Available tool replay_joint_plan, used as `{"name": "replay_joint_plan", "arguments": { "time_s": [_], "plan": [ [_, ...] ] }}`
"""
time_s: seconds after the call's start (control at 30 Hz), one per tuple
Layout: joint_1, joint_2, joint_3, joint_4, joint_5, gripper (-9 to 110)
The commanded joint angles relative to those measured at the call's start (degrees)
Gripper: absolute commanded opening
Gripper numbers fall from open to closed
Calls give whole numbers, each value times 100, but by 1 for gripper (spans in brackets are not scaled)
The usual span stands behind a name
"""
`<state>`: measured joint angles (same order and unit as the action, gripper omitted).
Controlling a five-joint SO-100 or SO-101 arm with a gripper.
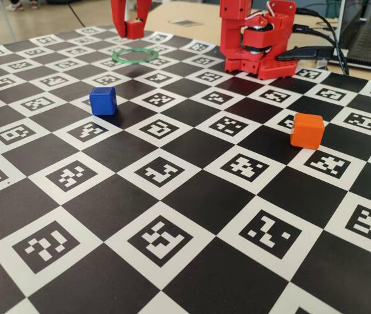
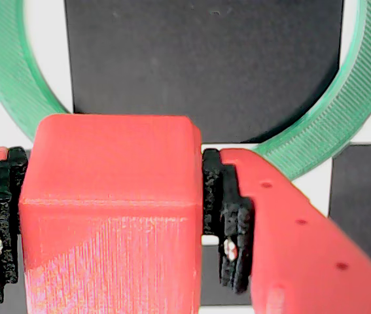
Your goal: Grab the red cube then put it in the green circle then put the blue cube on top and finally the orange cube on top
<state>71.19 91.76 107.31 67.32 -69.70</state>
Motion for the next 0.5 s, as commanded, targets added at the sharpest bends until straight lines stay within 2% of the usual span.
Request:
{"name": "replay_joint_plan", "arguments": {
  "time_s": [0.0,0.47],
  "plan": [
    [53,369,-44,-105,-88,8],
    [475,-79,-97,-202,-870,8]
  ]
}}
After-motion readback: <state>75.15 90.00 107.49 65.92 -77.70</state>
